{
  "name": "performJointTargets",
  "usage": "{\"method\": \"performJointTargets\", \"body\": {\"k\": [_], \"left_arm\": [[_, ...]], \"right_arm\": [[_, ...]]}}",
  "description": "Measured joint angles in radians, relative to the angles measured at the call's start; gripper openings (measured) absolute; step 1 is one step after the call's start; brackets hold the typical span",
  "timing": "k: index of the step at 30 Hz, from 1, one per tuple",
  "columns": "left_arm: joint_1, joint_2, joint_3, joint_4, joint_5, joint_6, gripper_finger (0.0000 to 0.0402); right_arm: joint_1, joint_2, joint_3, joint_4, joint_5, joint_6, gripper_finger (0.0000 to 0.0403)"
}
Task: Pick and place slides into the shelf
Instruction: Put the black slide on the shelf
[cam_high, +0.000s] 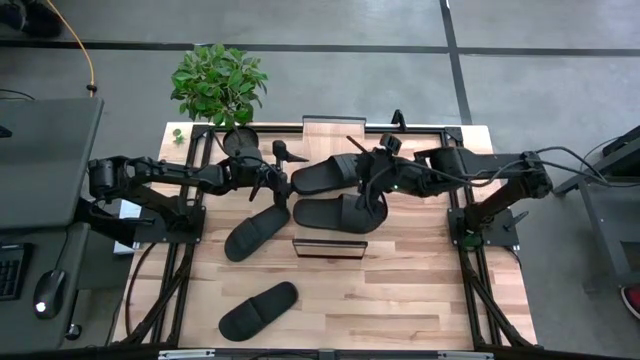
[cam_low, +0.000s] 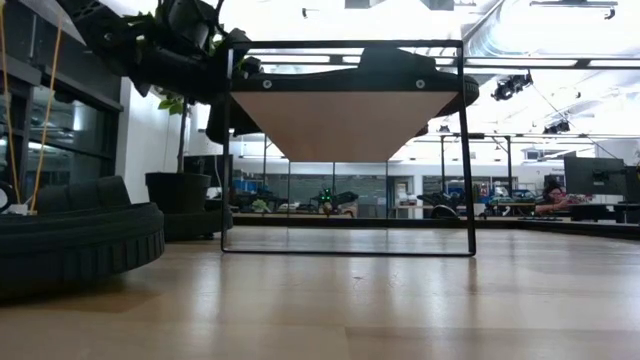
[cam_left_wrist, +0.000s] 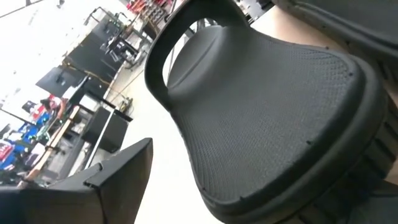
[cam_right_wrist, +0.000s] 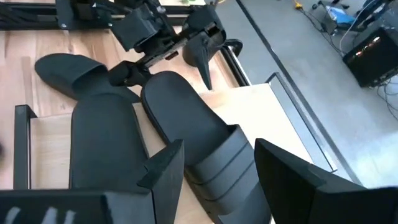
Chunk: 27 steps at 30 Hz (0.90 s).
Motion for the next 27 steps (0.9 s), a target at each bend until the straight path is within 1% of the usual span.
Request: {"method": "performJointTargets", "body": {"k": [6,11,15,18,21,23,27], "left_arm": [[0.000,-0.023,-0.002,-0.032,-0.020,-0.012,0.0312],[0.001,-0.091,-0.005,-0.138,-0.072,-0.031,0.0305],[0.003,-0.145,-0.007,-0.230,-0.088,-0.041,0.0303],[0.003,-0.156,-0.020,-0.329,-0.090,-0.043,0.0303],[0.003,-0.179,-0.008,-0.334,-0.095,-0.046,0.0303],[0.003,-0.177,-0.013,-0.380,-0.107,-0.056,0.0303],[0.001,-0.192,-0.012,-0.407,-0.109,-0.068,0.0303]], "right_arm": [[-0.034,0.000,0.000,-0.006,-0.041,0.000,0.0188],[-0.052,0.000,0.000,-0.014,-0.049,-0.004,0.0188],[-0.066,0.000,0.000,-0.014,-0.050,-0.004,0.0188],[-0.077,0.000,0.000,-0.013,-0.052,-0.004,0.0188],[-0.090,0.000,-0.003,-0.008,-0.056,-0.010,0.0188],[-0.104,0.000,-0.015,-0.004,-0.060,-0.026,0.0188],[-0.155,0.000,-0.057,0.026,-0.077,-0.064,0.0188]]}}
